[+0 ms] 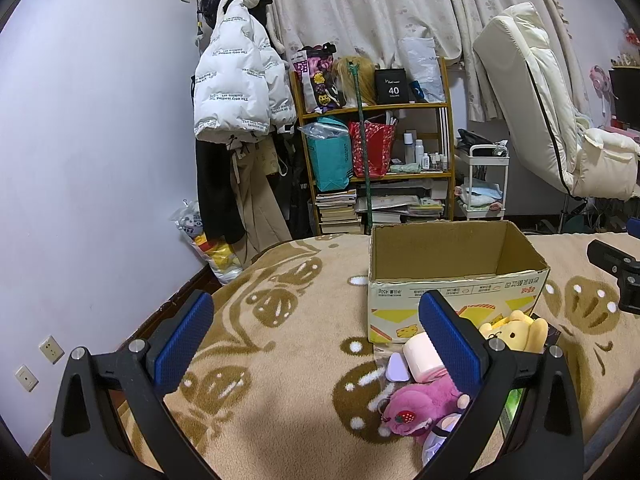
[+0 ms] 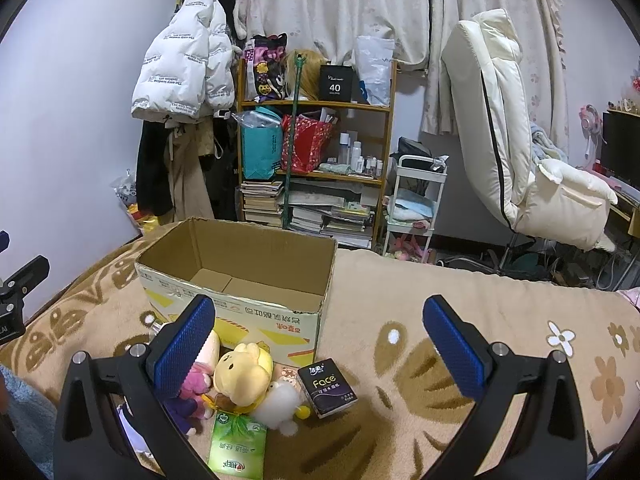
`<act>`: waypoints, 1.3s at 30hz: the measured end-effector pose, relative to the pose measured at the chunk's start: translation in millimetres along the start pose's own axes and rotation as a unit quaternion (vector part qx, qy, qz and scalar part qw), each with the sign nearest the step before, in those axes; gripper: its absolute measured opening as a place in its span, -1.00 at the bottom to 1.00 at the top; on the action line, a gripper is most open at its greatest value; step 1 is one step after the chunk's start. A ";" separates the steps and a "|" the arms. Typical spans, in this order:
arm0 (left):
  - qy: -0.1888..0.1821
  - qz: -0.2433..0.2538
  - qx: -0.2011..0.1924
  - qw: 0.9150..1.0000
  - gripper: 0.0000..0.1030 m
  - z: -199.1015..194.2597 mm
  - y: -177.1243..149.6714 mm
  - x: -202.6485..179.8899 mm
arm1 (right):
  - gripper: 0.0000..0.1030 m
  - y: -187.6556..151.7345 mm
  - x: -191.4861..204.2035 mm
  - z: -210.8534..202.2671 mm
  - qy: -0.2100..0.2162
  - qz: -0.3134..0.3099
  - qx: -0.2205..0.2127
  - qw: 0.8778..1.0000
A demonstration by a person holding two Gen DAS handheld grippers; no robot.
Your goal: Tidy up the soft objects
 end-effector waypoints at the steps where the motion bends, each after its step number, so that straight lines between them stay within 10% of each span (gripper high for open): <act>1: 0.001 0.000 0.000 1.000 0.97 -0.1 -0.2 -0.1 | 1.00 0.3 -0.9 -0.1 -0.001 0.000 0.000 1.000; 39: 0.001 0.001 0.001 1.000 0.97 0.2 -0.2 -0.5 | 1.00 -2.4 4.0 1.4 0.000 0.000 0.001 1.000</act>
Point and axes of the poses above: each gripper's, at about its wrist camera, not at the fingertips, and z roughly the way its jaws point, x to its left, y to its top, the point moved 10 cm from there along z, roughly the way its jaws point
